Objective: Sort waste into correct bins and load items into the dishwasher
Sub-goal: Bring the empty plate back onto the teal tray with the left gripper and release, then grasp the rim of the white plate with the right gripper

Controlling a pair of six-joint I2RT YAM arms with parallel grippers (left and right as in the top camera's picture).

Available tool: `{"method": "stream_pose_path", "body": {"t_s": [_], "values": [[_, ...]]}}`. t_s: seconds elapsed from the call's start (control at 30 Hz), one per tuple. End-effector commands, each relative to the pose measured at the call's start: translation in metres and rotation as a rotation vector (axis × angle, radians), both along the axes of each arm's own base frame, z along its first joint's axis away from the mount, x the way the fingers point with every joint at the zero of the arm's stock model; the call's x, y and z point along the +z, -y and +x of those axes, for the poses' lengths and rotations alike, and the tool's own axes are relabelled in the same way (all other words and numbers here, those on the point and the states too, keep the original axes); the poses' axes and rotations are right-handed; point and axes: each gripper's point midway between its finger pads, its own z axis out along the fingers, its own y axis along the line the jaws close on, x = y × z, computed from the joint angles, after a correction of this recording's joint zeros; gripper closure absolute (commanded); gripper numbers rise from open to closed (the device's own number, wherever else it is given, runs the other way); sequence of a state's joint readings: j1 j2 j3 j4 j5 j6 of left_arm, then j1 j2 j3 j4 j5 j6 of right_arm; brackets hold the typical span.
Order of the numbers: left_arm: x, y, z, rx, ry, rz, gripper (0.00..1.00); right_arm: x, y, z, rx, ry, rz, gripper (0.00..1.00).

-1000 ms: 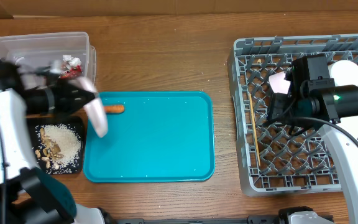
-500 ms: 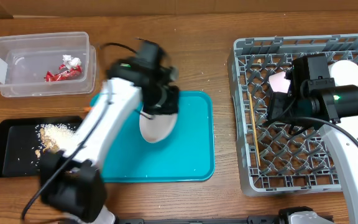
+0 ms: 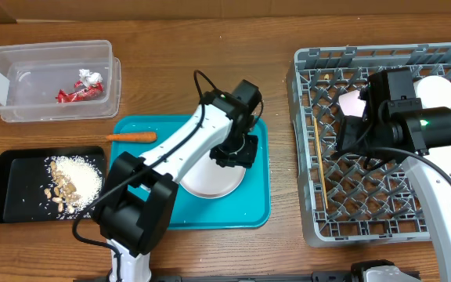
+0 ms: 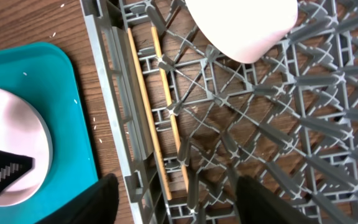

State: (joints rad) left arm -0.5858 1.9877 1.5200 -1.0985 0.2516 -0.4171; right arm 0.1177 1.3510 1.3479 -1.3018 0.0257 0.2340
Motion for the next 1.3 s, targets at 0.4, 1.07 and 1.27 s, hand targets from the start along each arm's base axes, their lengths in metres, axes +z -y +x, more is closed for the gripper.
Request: {"method": "stream_pose_path", "body": {"t_s": [0.4,1.07,1.27], "values": [[0.159,-0.204,0.042,0.507,0.312,0.133,0.44,0.025,-0.079,0.019,0.275,0.129,0.342,0.12],[0.163,-0.295,0.016,0.757,0.252,0.191,0.1,-0.121,-0.206,0.003,0.457,-0.247,0.209,0.31],[0.164,-0.295,0.017,0.758,0.256,0.191,0.1,-0.158,-0.212,-0.005,0.443,-0.355,0.208,0.36]]}}
